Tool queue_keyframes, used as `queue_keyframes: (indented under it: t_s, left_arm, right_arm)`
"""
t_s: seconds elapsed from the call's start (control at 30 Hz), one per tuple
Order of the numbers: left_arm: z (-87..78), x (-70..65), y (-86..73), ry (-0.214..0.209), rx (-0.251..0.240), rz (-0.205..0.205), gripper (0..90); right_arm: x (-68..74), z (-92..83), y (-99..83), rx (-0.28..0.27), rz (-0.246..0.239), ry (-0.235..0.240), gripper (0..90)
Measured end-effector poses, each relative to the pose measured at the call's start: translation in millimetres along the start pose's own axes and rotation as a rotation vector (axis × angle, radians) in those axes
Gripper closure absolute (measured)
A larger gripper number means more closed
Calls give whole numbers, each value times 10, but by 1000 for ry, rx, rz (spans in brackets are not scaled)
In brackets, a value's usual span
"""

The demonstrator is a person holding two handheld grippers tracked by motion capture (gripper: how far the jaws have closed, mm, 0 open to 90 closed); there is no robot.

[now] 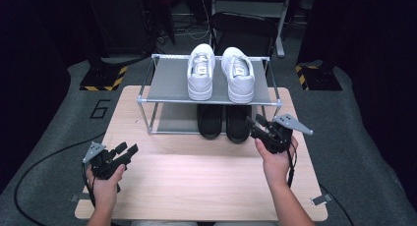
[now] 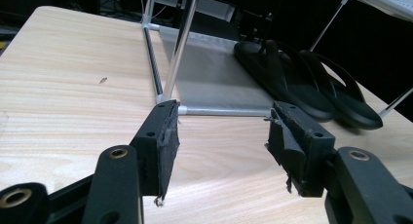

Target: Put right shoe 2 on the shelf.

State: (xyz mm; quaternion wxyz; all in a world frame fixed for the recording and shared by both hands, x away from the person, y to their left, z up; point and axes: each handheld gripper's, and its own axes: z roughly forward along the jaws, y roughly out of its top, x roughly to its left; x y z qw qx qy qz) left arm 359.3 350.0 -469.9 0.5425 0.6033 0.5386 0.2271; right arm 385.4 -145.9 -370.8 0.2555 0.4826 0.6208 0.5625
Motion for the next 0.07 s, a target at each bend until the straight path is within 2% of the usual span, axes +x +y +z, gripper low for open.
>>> queue_keyframes:
  t_s: [0.07]
  left_arm:
    - [11,4,0,-7,0,3,428]
  right_arm:
    - [1,-15,-95,6,8,13,530]
